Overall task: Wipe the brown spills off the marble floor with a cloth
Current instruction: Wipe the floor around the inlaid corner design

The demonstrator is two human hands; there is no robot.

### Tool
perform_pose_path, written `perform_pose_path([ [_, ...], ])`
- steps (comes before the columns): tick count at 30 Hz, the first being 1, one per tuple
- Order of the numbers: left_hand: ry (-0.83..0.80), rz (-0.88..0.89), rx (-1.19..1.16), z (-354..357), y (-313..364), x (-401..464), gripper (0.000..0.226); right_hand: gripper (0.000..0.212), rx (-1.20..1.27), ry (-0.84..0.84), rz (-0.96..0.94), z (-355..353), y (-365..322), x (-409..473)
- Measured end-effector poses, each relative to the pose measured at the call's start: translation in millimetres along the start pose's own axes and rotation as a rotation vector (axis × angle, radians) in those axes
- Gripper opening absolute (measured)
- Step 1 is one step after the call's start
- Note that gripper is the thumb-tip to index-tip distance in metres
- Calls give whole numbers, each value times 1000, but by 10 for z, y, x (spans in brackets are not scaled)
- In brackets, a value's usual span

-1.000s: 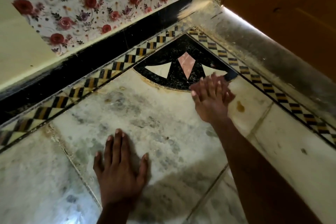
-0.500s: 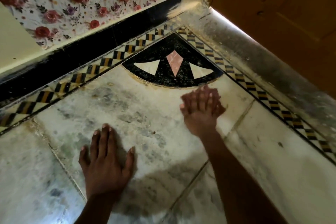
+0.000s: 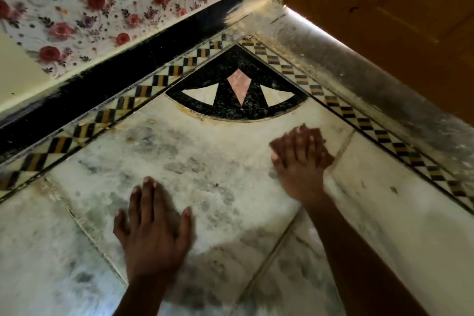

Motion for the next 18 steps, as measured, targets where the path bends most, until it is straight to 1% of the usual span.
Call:
perform_pose_path([
  [2, 6, -3, 4, 3, -4, -15, 92, 81, -4, -28, -140, 123, -284, -359],
  [3, 8, 0, 3, 2, 0, -19, 91, 80, 4, -57, -210, 135, -423, -363],
  [6, 16, 16, 12, 31, -26, -3, 91, 82, -57, -109, -390, 10, -642, 159],
  [7, 18, 16, 13, 39, -34, 2, 91, 80, -67, -101, -373, -51, -597, 364],
  [8, 15, 13, 13, 45, -33, -4, 91, 73, -24, -76, -269, -89, -477, 515],
  [9, 17, 12, 17, 41, -34, -16, 91, 67, 11, -27, -109, -104, -320, 564],
  [10, 17, 17, 20, 43, -25, -11, 91, 64, 8, 55, 65, -104, -186, 495],
  [11, 13, 19, 21, 32, -18, -12, 91, 64, -47, 161, 176, -74, -116, 305],
  [12, 3, 19, 16, 31, -20, 4, 91, 64, -78, 206, 198, -52, -121, 34],
  [13, -5, 19, 14, 25, -23, 3, 90, 67, -79, 191, 149, 14, -180, -269],
  [14, -8, 23, 14, 20, -2, -15, 90, 70, -56, 142, 60, 77, -252, -564],
  [15, -7, 27, 21, 21, 14, -19, 89, 73, -13, 49, -13, 119, -359, -754],
  [16, -8, 29, 25, 25, 17, -37, 87, 73, 14, -29, -84, 113, -475, -844],
  [18, 1, 46, 19, 32, -14, -18, 85, 74, 20, -65, -215, 81, -690, -596],
])
Point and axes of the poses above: each hand's wrist, its own x-axis towards the middle knuckle, its own z-axis out of the palm, y = z × x, the point moved 2 cm from there along x, towards the middle knuckle, and after that the axes turned 9 degrees about z, right-handed, at the moved point
